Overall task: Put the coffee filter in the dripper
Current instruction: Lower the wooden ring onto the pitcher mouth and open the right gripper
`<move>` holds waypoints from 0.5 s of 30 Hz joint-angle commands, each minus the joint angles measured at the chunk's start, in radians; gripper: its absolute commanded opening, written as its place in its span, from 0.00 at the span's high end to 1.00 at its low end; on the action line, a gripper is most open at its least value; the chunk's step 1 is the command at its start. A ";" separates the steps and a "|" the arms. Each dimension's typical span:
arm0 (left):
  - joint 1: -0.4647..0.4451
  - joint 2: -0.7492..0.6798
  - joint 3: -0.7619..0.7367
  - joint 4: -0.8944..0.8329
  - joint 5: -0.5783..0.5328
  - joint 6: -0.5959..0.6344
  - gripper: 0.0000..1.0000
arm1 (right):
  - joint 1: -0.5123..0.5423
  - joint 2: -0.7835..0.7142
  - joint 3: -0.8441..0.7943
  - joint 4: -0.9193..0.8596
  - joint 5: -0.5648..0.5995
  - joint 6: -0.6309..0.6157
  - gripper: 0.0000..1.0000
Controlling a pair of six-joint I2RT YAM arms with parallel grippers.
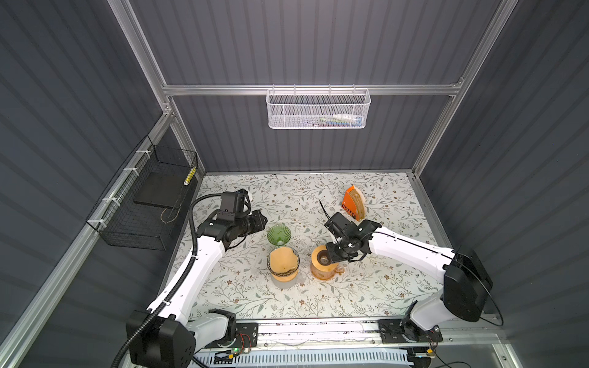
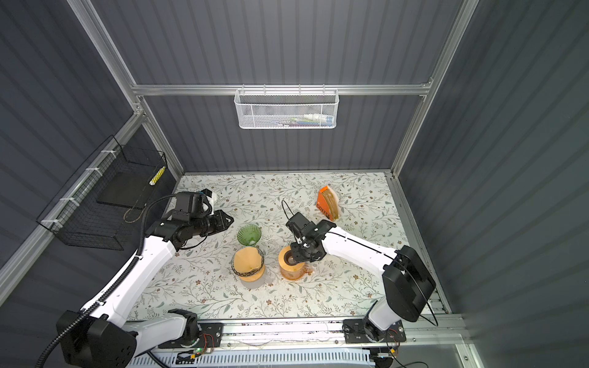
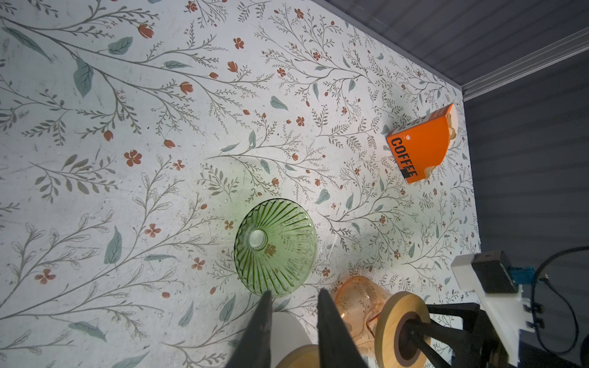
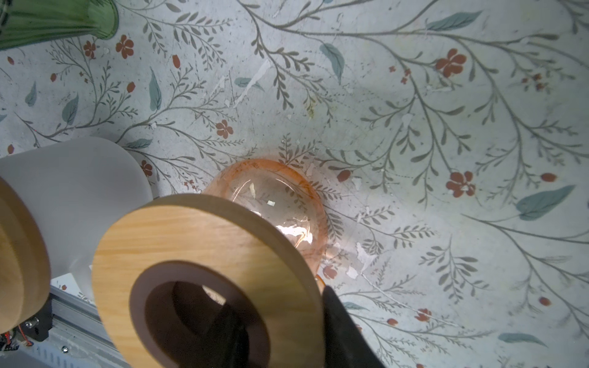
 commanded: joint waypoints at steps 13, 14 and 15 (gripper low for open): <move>-0.003 -0.017 0.006 -0.016 0.003 -0.012 0.74 | 0.008 -0.009 0.016 0.010 0.014 -0.006 0.57; -0.003 -0.015 0.006 -0.014 0.006 -0.012 0.74 | 0.008 -0.009 0.017 0.009 0.015 -0.003 0.57; -0.003 -0.013 0.007 -0.014 0.009 -0.014 0.74 | 0.009 -0.010 0.020 0.008 0.015 -0.003 0.57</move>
